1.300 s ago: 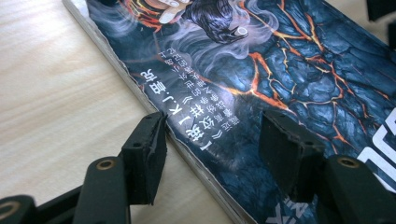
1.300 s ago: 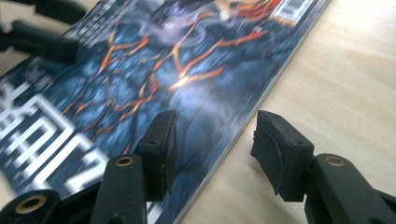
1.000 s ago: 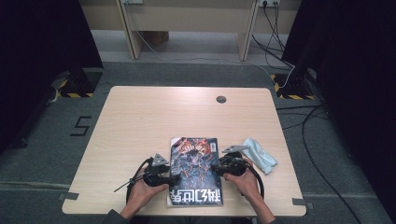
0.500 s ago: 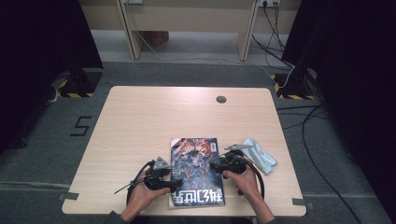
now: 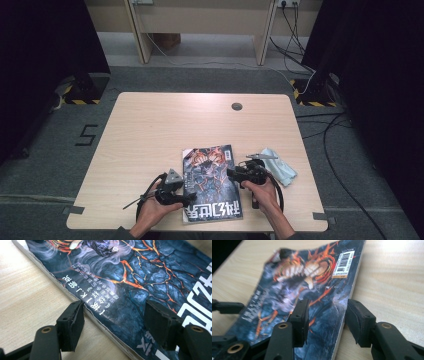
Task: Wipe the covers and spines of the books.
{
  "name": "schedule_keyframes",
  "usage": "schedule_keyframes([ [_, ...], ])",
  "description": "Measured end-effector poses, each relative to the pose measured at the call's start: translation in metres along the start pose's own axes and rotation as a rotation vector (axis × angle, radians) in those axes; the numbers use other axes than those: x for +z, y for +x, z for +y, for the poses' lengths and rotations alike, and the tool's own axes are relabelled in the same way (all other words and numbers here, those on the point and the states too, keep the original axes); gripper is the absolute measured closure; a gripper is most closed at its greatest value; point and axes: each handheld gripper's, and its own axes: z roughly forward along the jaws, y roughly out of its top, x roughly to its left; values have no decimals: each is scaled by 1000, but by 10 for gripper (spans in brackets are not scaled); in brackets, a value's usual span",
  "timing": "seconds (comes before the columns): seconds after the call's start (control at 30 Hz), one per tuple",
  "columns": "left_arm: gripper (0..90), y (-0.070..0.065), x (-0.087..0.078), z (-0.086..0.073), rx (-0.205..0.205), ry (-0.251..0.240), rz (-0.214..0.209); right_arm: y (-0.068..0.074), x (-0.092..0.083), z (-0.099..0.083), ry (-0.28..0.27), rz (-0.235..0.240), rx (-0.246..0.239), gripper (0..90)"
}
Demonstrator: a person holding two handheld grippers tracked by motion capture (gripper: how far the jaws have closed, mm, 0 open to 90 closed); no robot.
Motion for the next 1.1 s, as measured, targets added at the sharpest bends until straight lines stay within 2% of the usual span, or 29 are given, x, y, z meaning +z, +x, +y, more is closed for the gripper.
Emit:
schedule_keyframes([
  [0.13,319,0,0,-1,-9,-2,9,4,-6,2,-42,23,3,572],
  [0.33,308,-4,0,-3,-23,-21,36,6,-12,-2,-52,63,63,585],
  [0.53,308,-4,0,-3,-29,-25,39,10,-16,1,-40,72,20,613],
  [0.63,304,-5,1,-3,-32,-24,50,8,-16,1,-37,93,55,618],
  [0.67,304,-5,1,-3,-32,-25,48,8,-16,2,-34,94,46,618],
  [0.8,305,-5,0,-3,-35,-26,44,8,-19,3,-42,127,72,630],
  [0.83,305,-5,0,-3,-35,-25,47,8,-19,3,-49,134,98,644],
  [0.9,304,-5,0,-3,-35,-25,45,10,-19,2,-38,124,73,639],
  [0.97,304,-4,0,-3,-34,-26,41,11,-18,1,-25,154,95,681],
  [1.0,305,-4,1,-3,-32,-28,39,13,-18,2,-17,171,85,683],
  [1.03,305,-4,1,-3,-32,-27,42,17,-16,2,-5,167,60,683],
  [1.1,305,-4,1,-3,-33,-29,39,23,-13,2,12,118,-24,687],
])
